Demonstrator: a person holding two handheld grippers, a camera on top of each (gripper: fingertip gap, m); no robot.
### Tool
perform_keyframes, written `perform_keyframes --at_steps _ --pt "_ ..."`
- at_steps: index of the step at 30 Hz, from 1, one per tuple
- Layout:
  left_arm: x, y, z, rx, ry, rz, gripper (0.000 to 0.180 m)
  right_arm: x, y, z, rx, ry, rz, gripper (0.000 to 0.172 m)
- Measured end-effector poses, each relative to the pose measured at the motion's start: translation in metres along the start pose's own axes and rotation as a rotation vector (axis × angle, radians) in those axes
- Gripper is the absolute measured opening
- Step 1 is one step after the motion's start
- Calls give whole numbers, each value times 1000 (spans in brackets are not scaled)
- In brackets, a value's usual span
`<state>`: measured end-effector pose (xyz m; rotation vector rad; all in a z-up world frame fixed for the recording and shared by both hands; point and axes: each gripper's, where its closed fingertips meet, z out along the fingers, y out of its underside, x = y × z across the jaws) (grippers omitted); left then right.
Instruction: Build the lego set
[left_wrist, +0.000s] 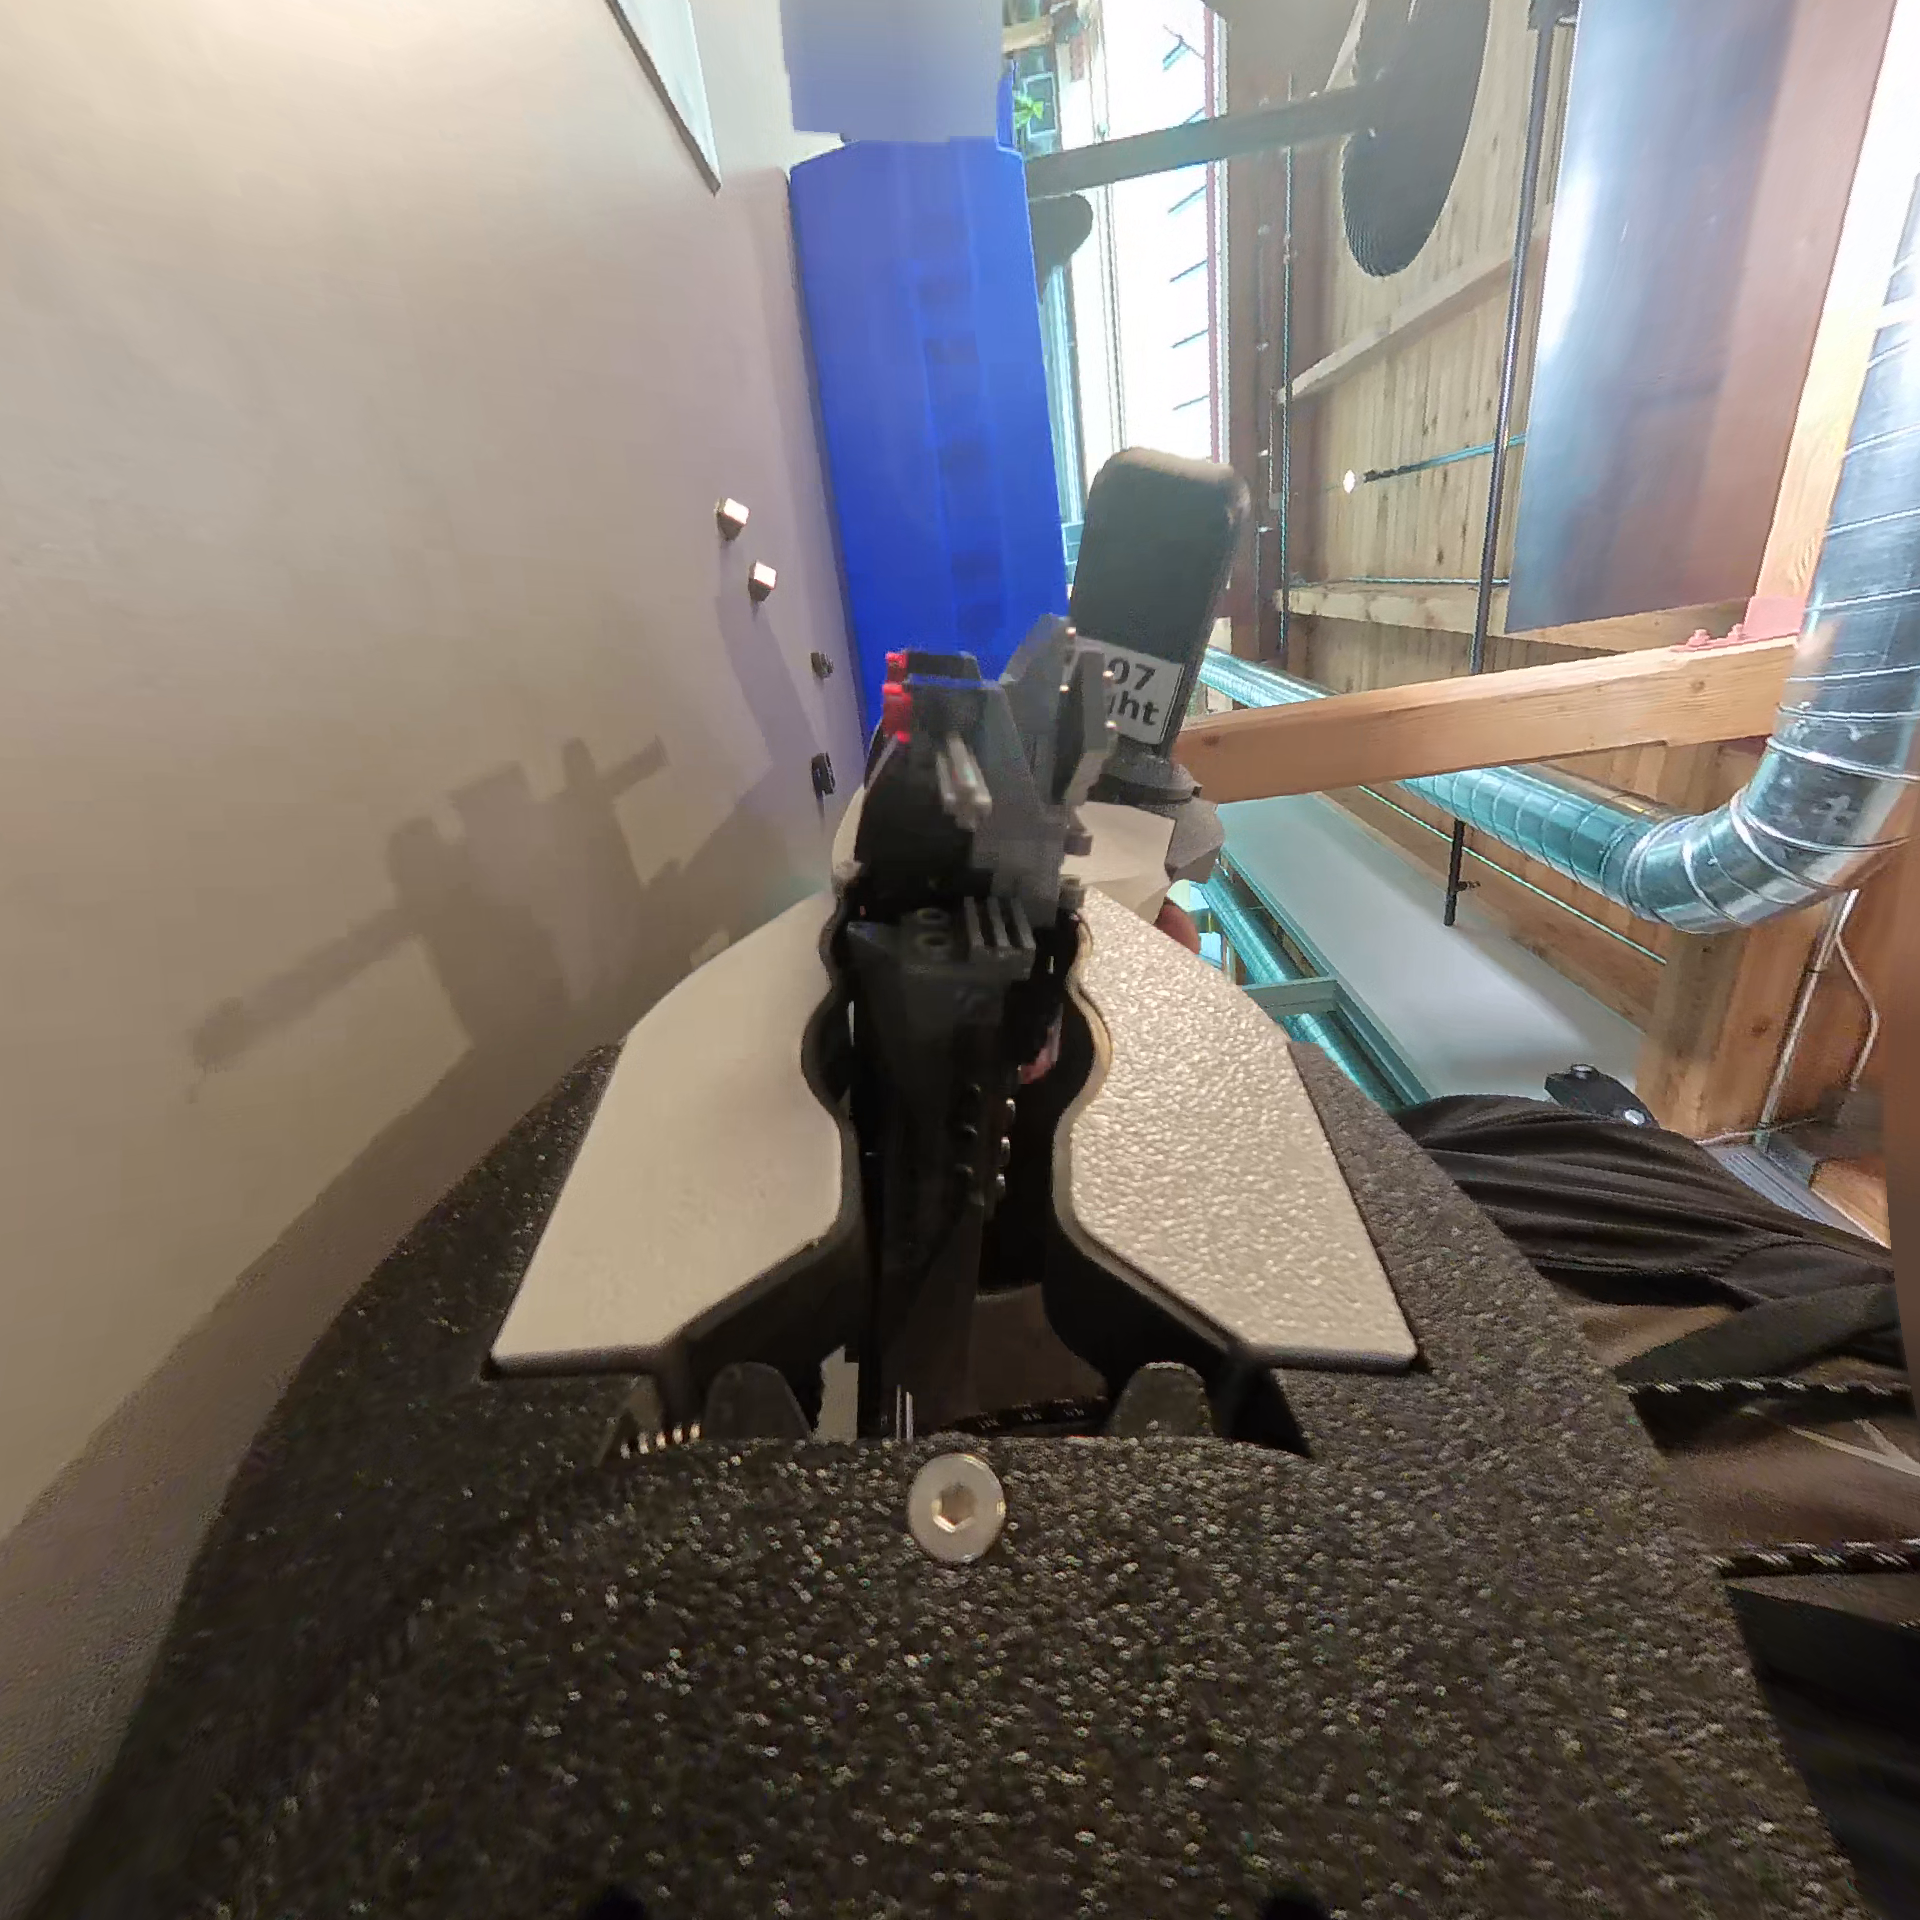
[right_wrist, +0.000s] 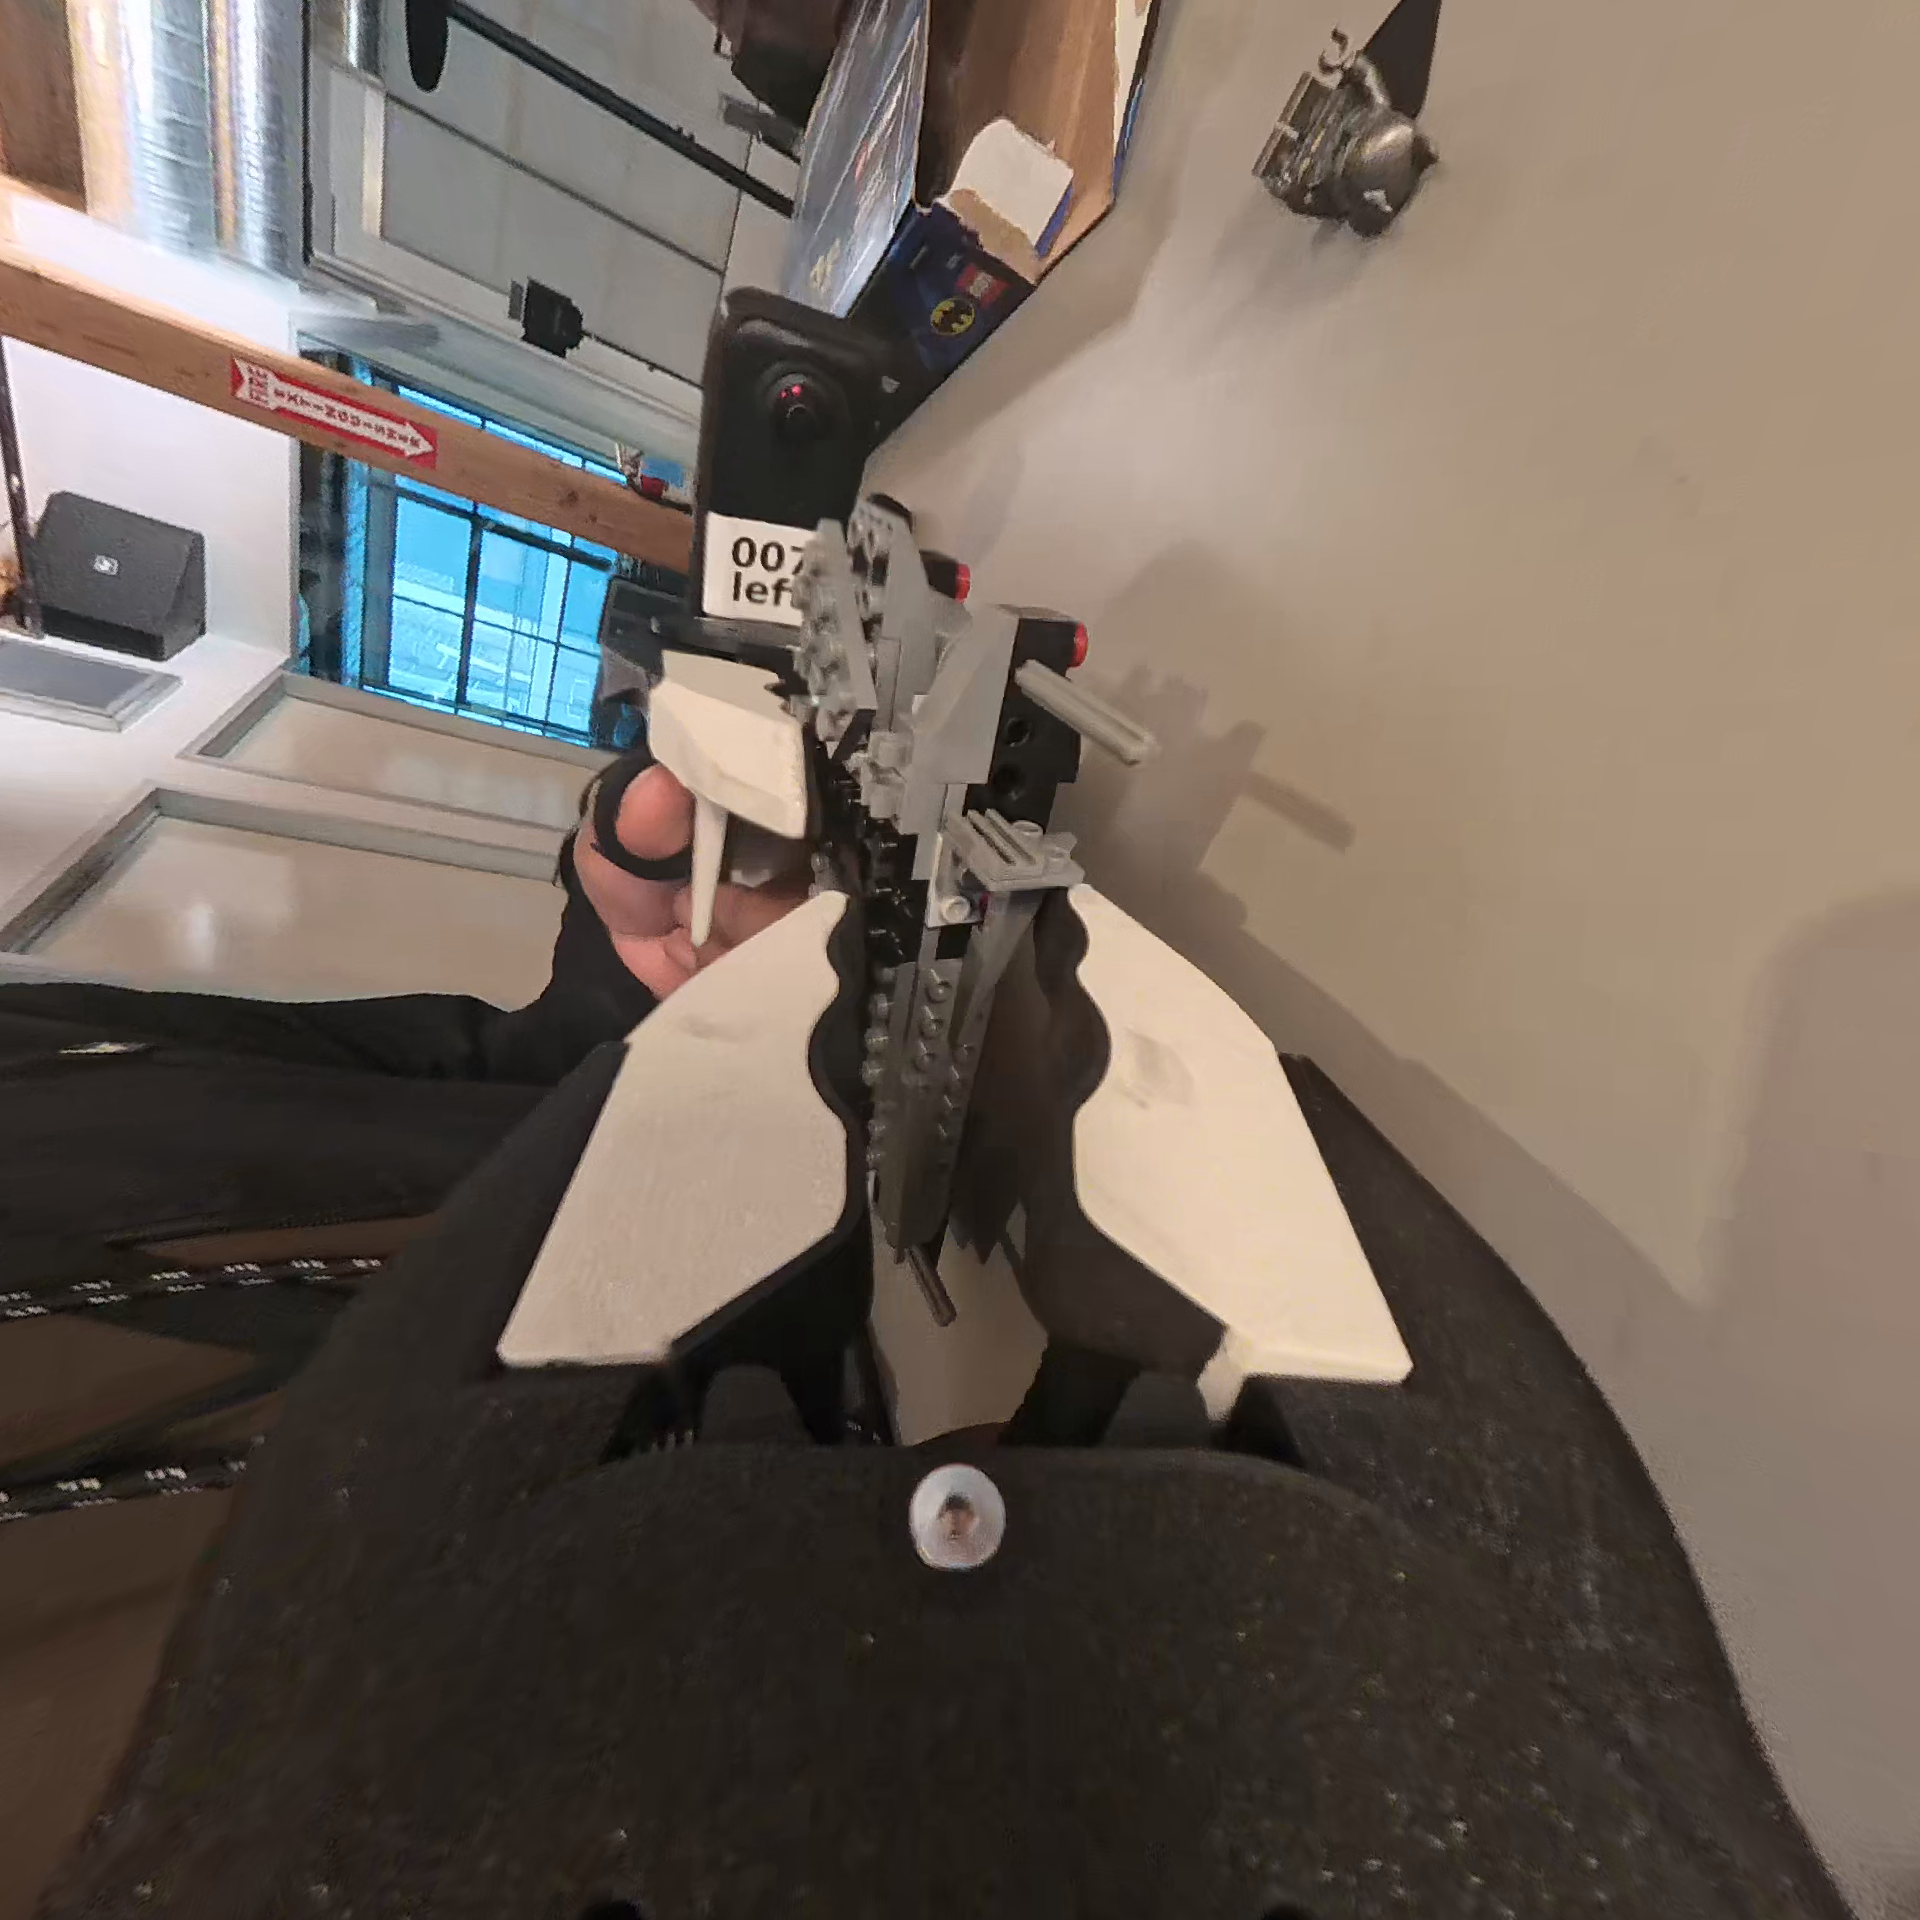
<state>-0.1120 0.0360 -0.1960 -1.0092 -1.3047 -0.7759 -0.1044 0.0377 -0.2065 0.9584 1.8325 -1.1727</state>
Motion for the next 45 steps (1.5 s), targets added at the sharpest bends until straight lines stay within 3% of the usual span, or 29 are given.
perform_keyframes --at_steps 17,26,31,40,45 --pt "-3 3 6 -38 -230 226 42 -1 6 -10 13 -58 37 30" --pt "-9 3 5 -9 -192 166 54 -1 7 -9 -20 -34 61 30" --pt "-5 0 6 8 -136 204 56 -3 6 -9 -40 -31 72 30" --pt "-7 -3 2 -17 -181 289 66 -5 7 -7 -75 -25 71 30" --pt "-1 -3 -2 -37 -154 296 62 -6 9 -6 -88 -17 64 29"
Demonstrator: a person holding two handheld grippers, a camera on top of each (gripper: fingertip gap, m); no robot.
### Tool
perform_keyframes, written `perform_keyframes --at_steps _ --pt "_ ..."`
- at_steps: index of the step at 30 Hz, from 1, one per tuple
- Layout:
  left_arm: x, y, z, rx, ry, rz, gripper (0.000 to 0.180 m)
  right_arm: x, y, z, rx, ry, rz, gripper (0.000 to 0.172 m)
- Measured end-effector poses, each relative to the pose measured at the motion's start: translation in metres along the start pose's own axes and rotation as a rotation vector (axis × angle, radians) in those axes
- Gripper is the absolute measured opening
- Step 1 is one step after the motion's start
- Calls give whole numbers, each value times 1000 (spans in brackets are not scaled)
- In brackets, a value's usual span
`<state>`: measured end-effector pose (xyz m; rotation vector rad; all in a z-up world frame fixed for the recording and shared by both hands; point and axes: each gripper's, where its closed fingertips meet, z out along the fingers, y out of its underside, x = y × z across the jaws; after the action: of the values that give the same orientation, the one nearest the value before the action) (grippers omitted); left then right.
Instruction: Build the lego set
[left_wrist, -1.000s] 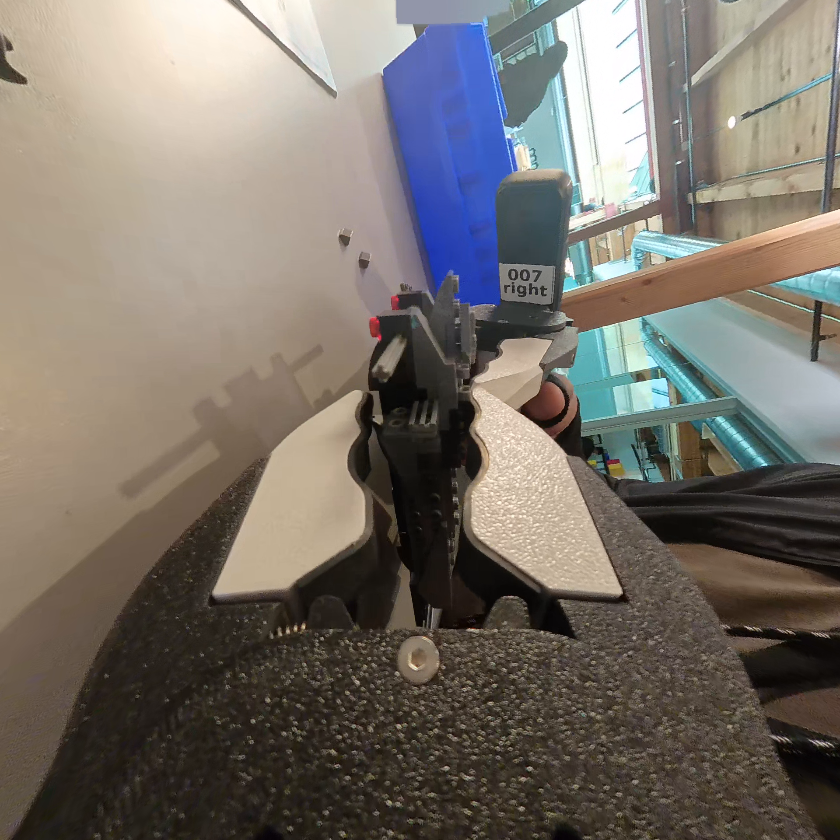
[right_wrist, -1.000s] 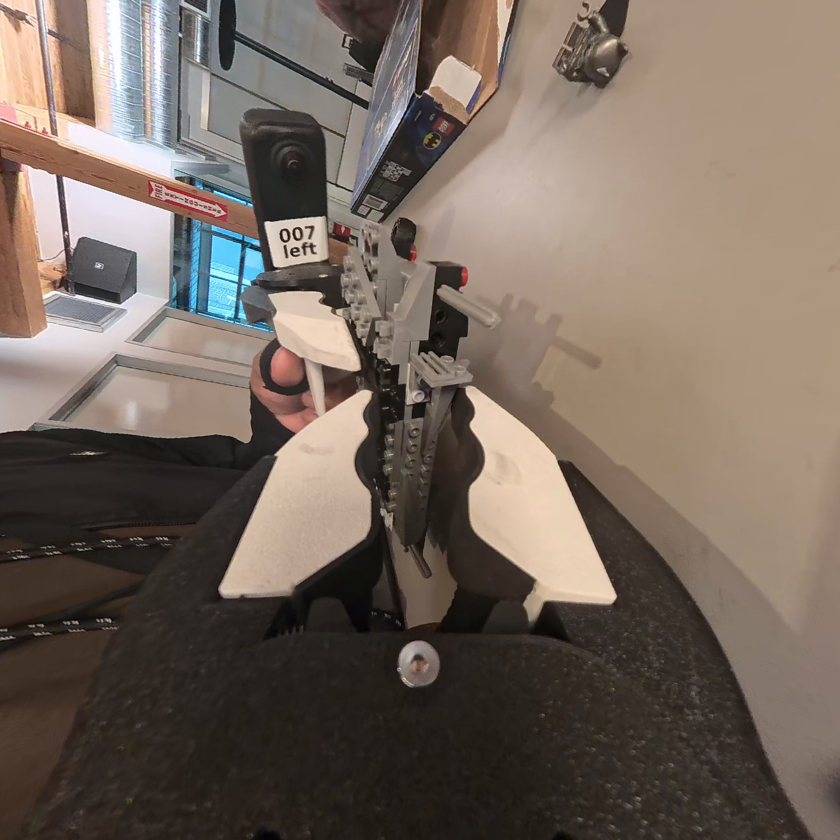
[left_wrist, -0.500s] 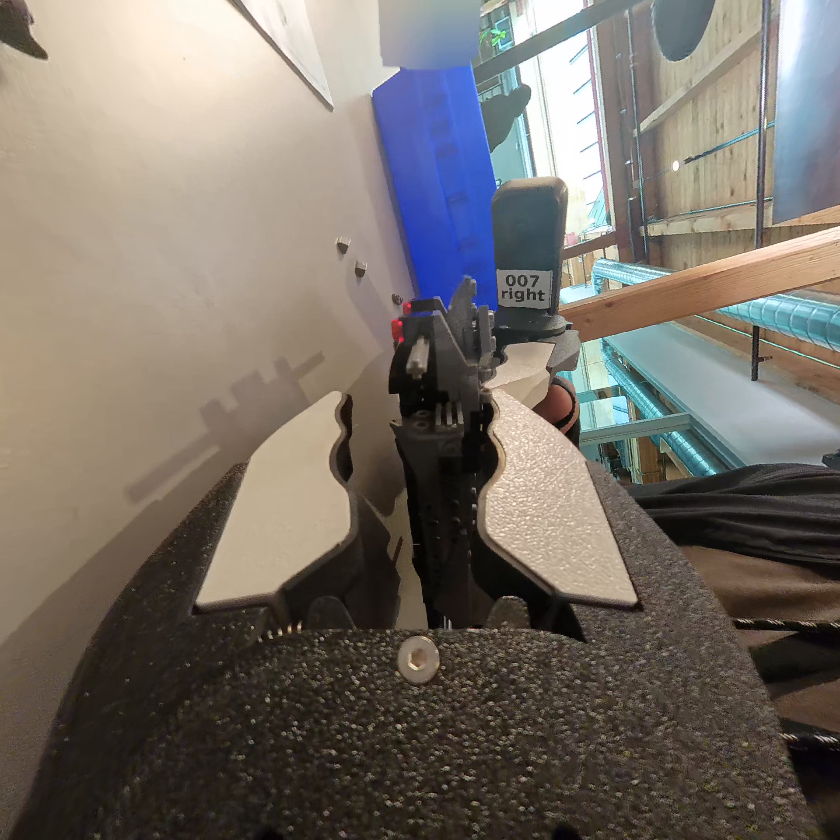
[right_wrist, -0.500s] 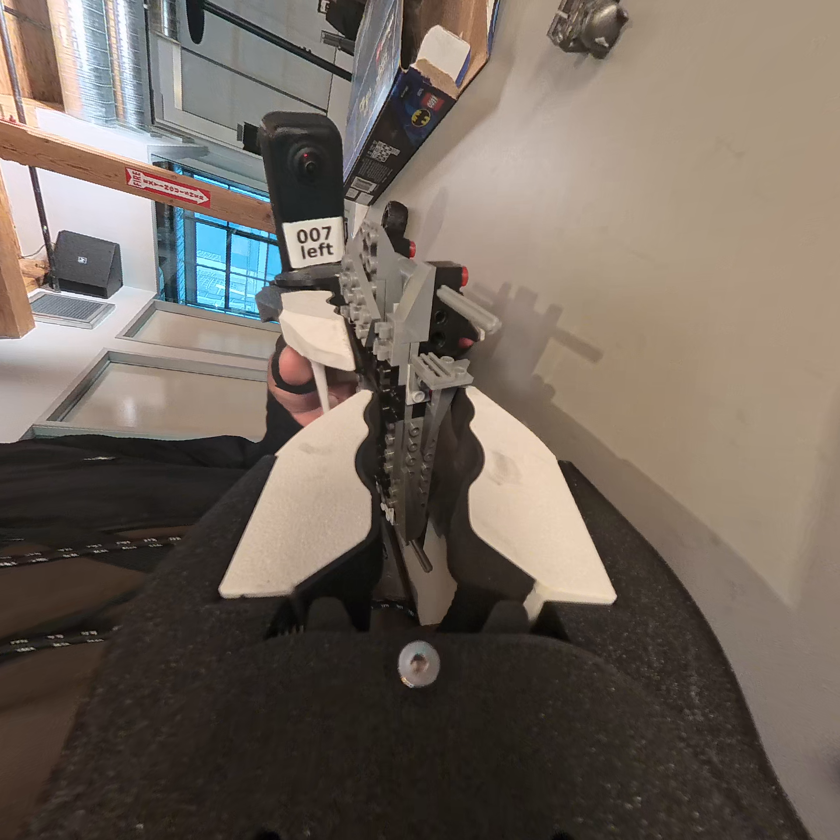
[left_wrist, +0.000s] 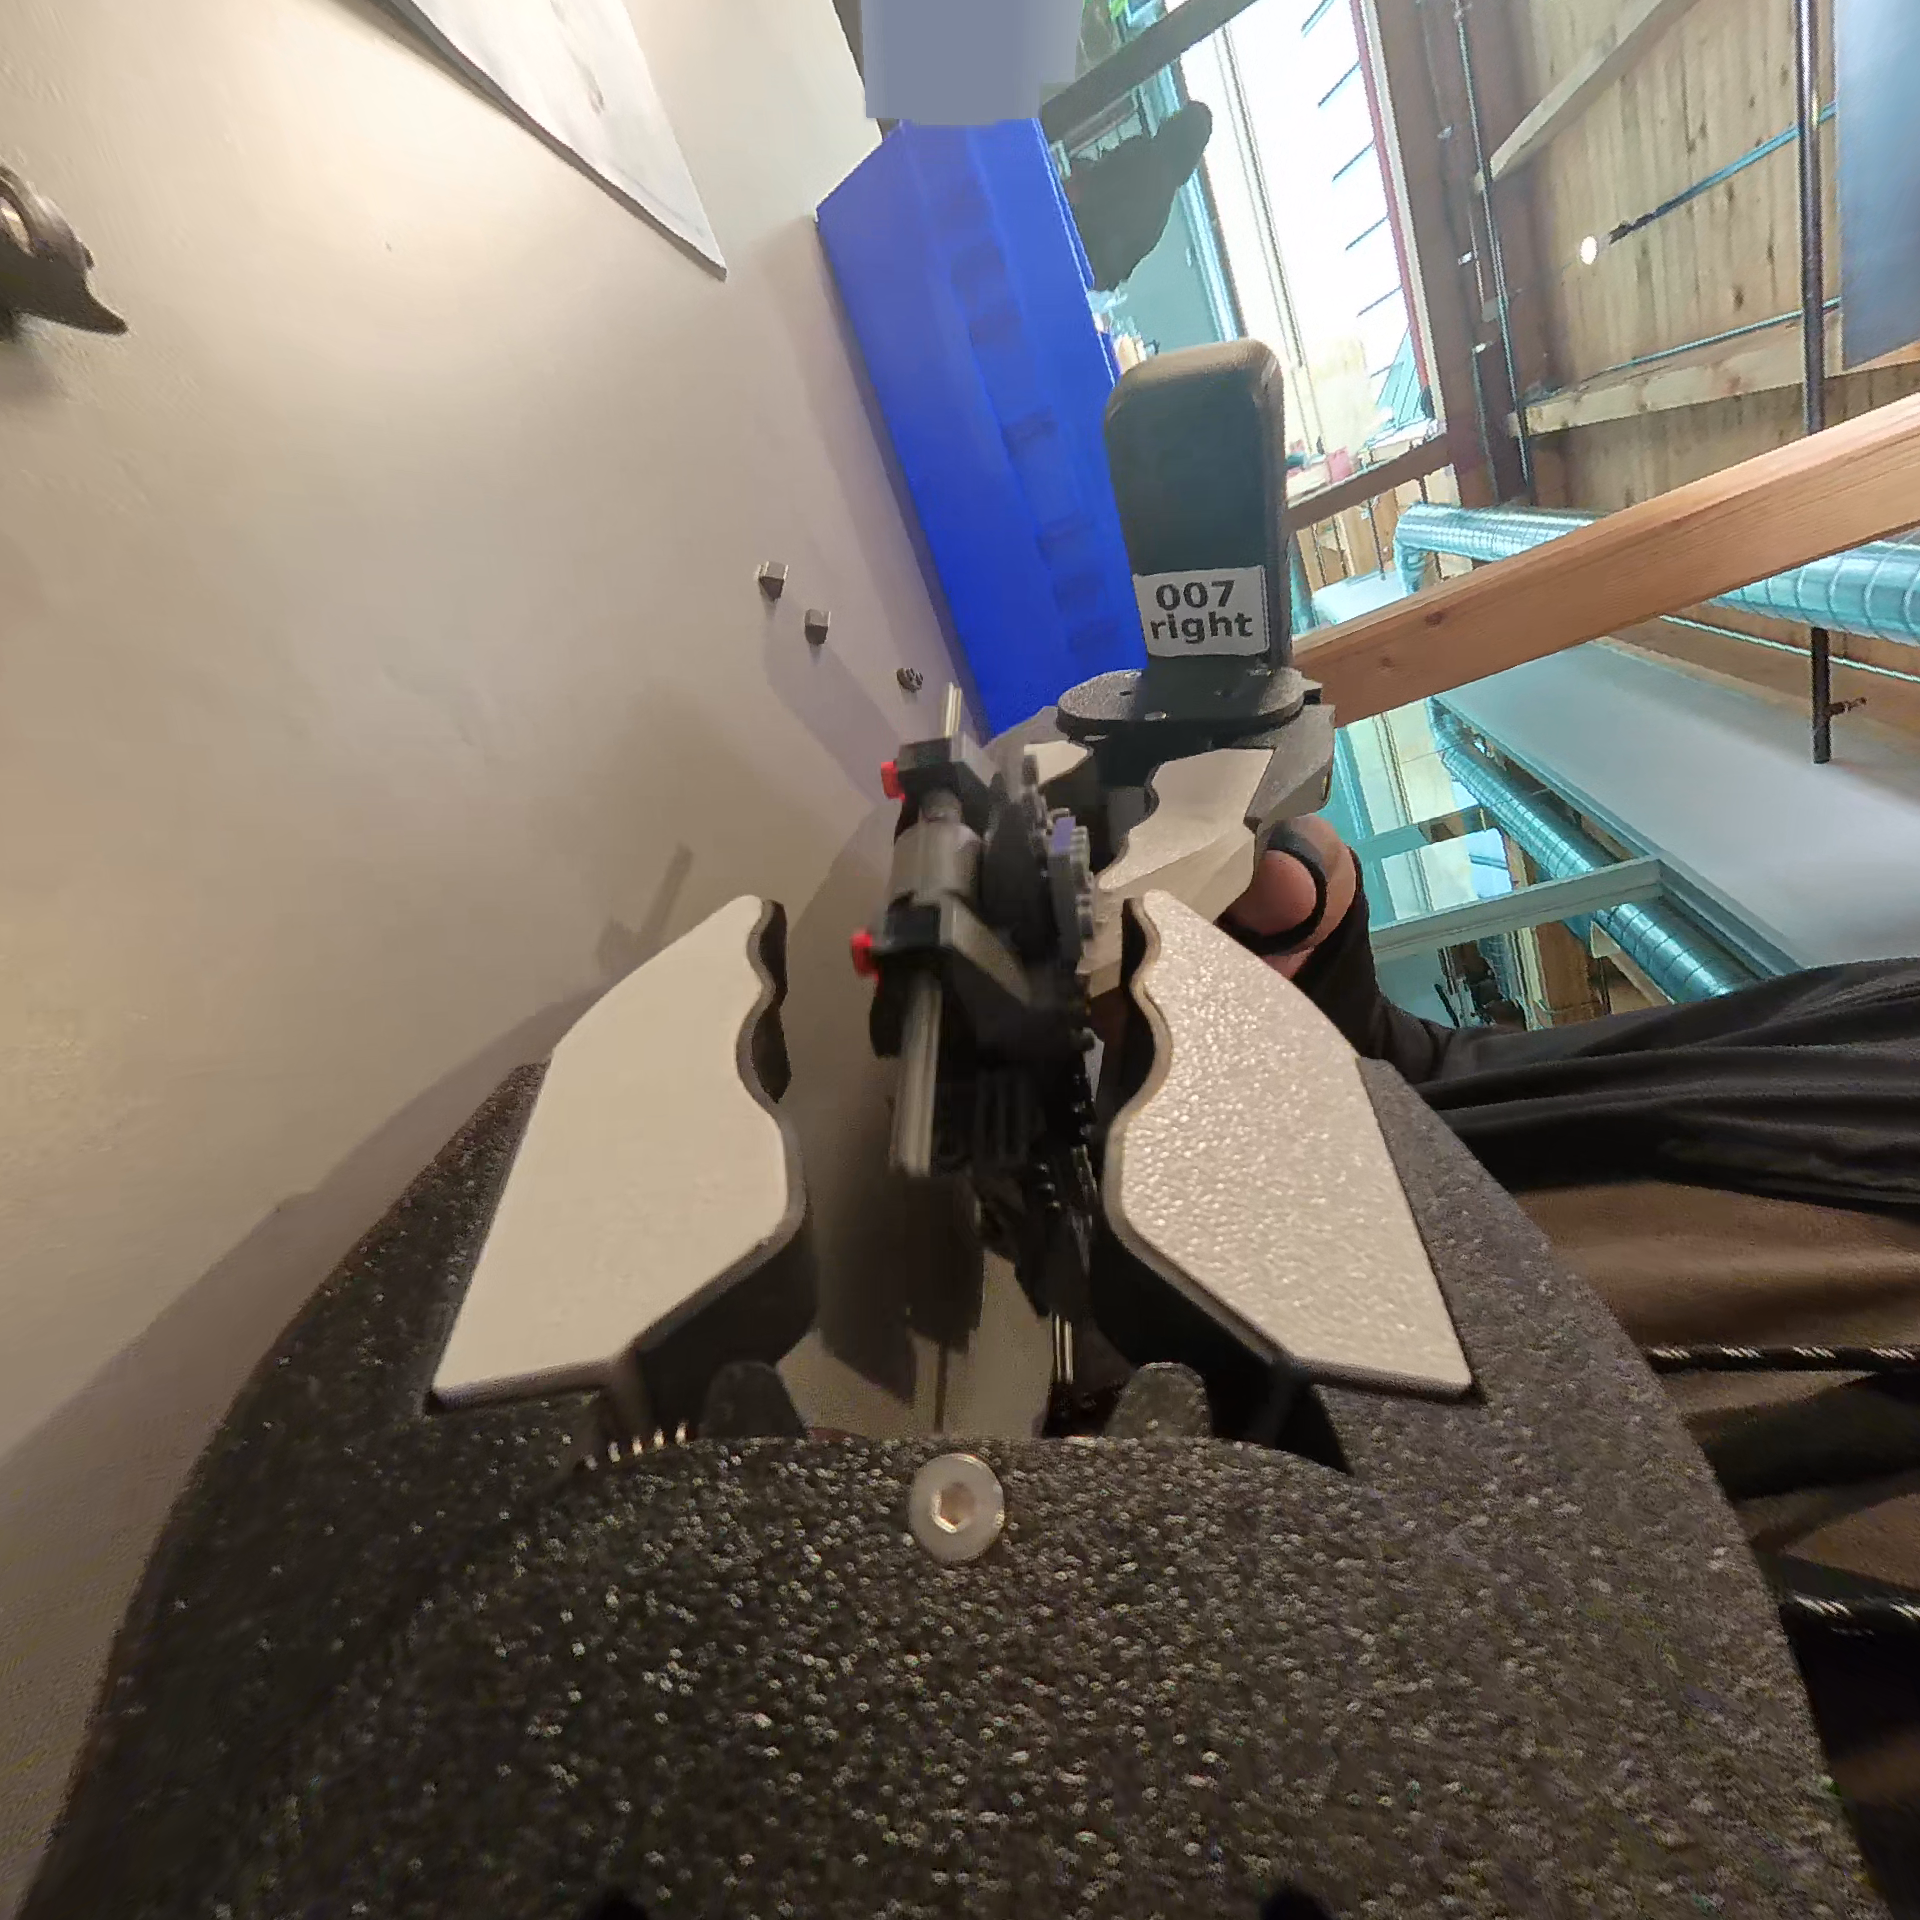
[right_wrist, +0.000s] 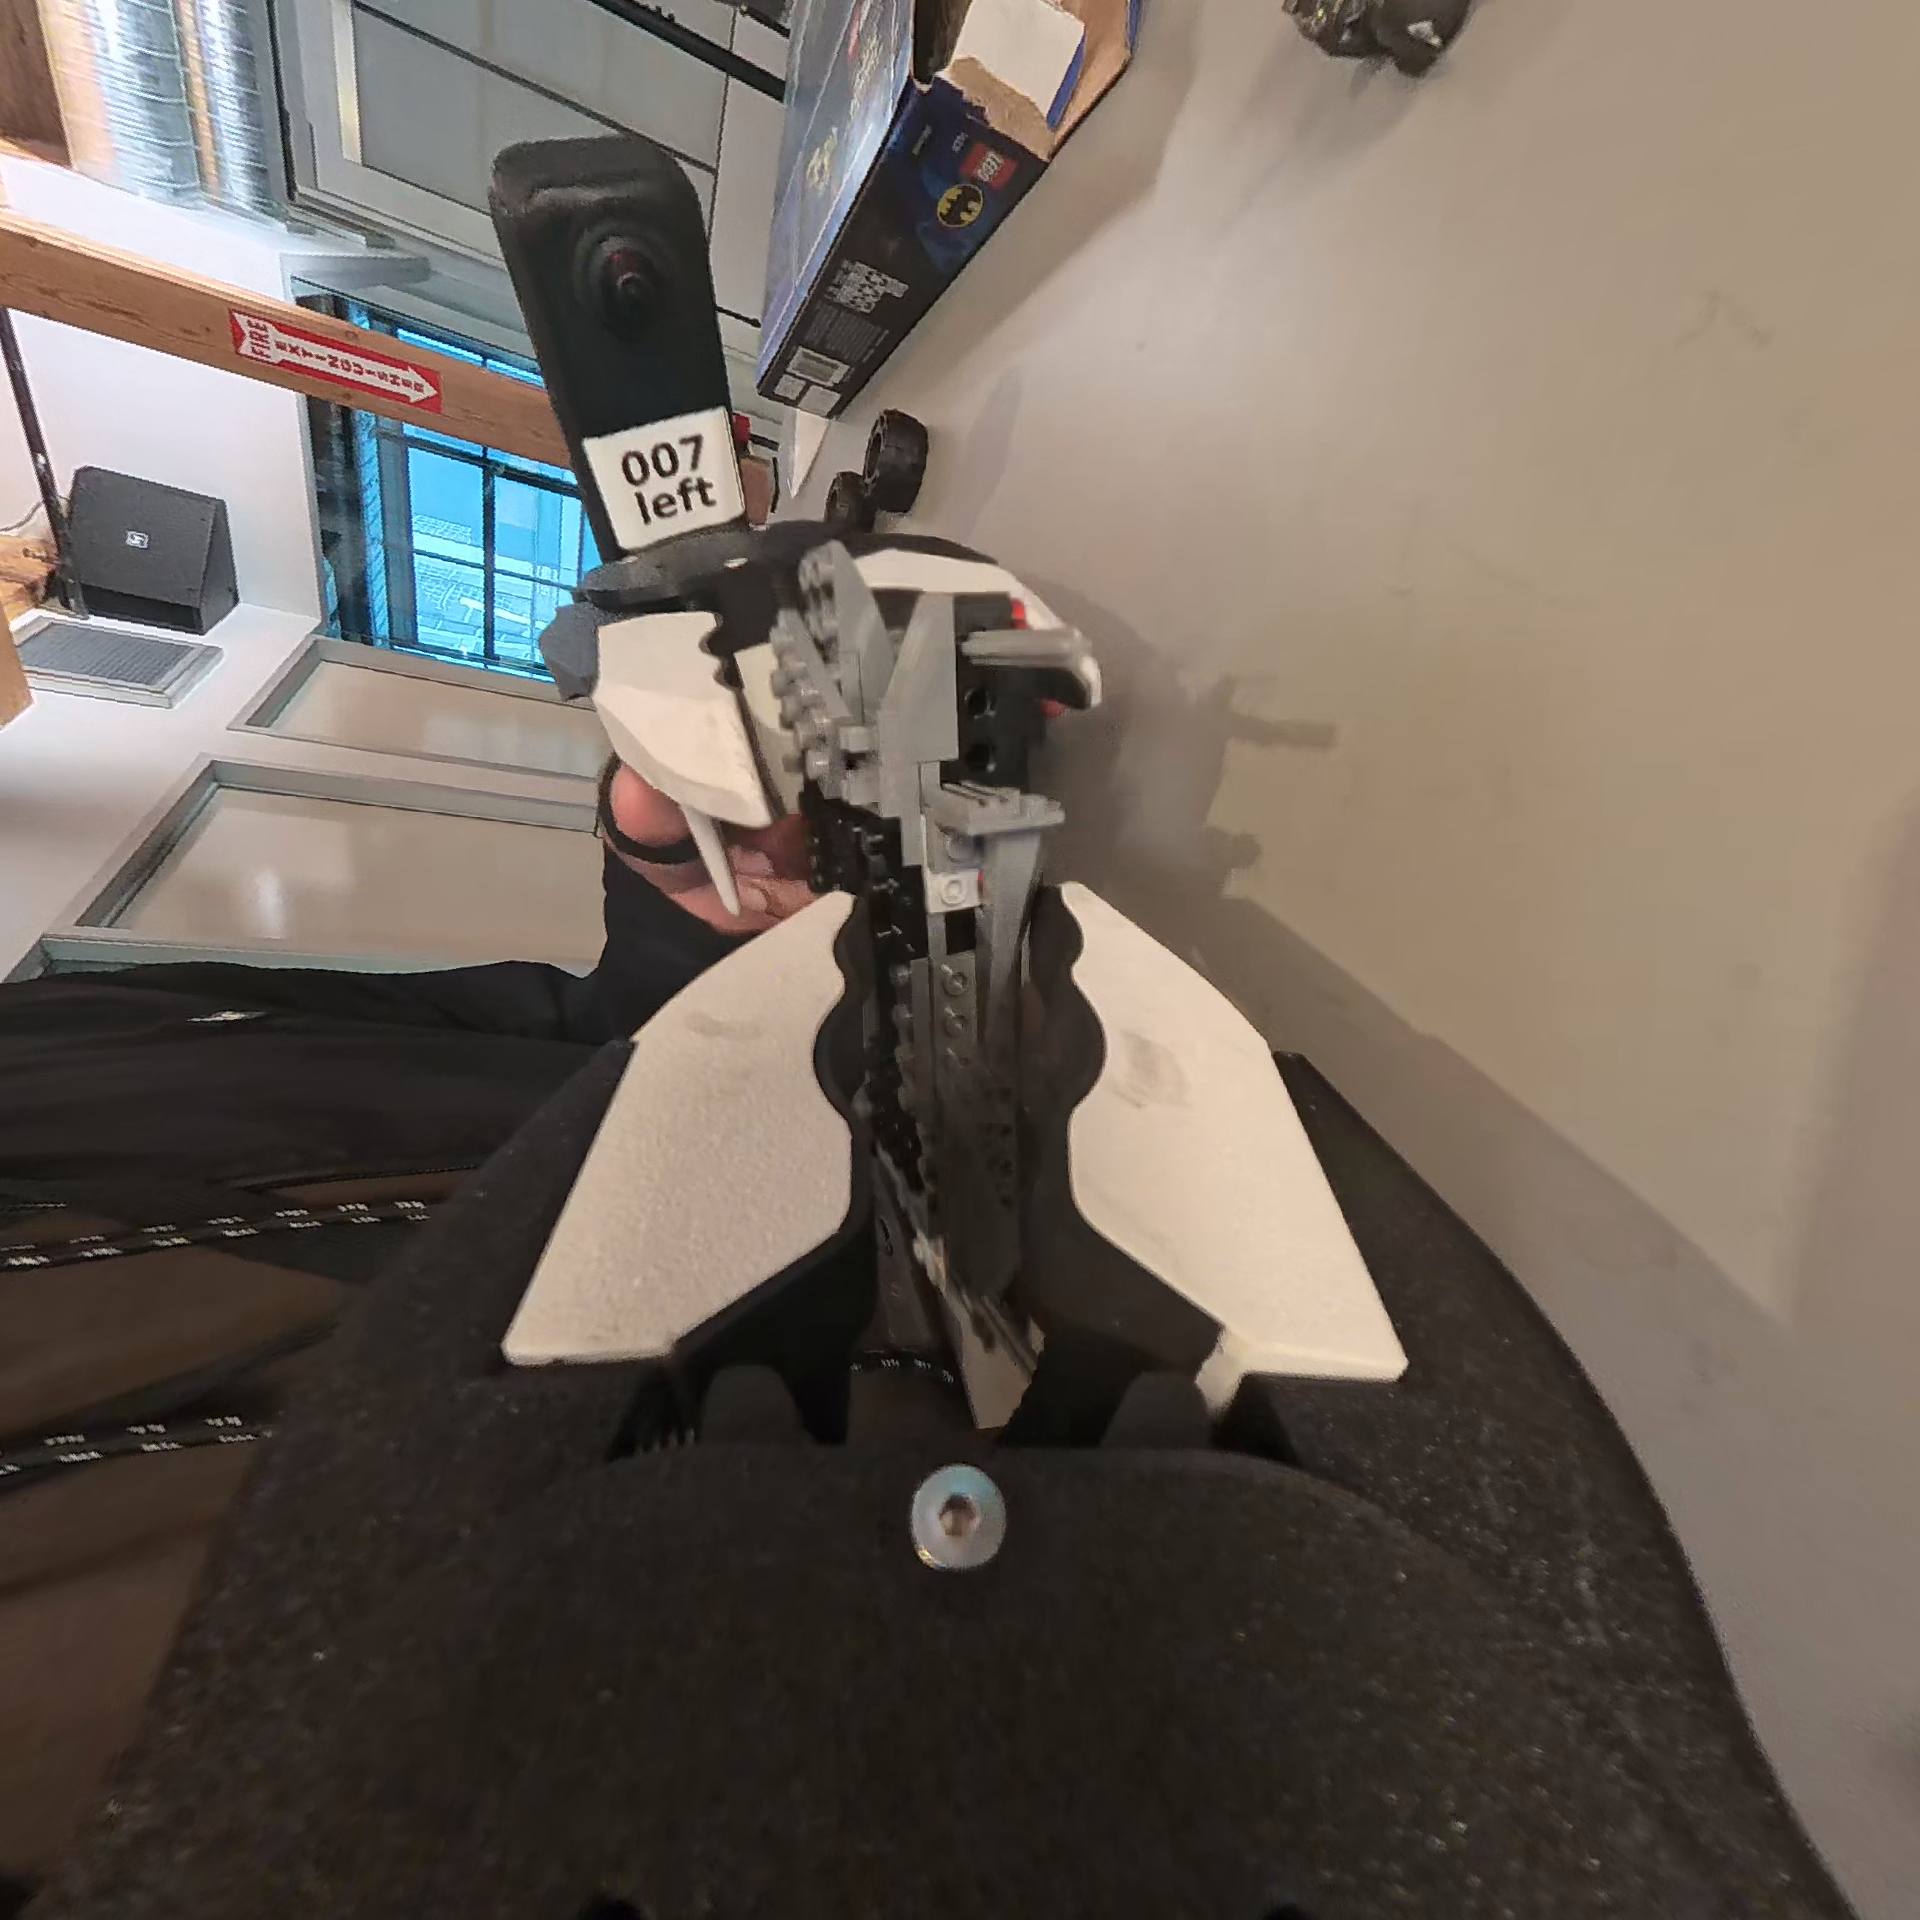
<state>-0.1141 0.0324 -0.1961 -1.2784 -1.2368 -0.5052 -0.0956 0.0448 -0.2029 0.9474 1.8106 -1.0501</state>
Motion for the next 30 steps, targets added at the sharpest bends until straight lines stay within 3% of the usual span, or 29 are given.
perform_keyframes --at_steps 6,16,24,26,30 --pt "-1 12 3 -57 -6 -44 61 1 1 4 0 11 3 29" --pt "-5 16 -7 37 -8 -156 66 11 -8 -2 82 54 90 29" --pt "0 16 4 76 37 -189 51 7 -10 0 142 33 172 29" --pt "3 17 6 70 60 -185 38 5 -11 0 152 32 179 28" --pt "5 15 6 91 96 -215 36 3 -11 0 157 39 160 29"
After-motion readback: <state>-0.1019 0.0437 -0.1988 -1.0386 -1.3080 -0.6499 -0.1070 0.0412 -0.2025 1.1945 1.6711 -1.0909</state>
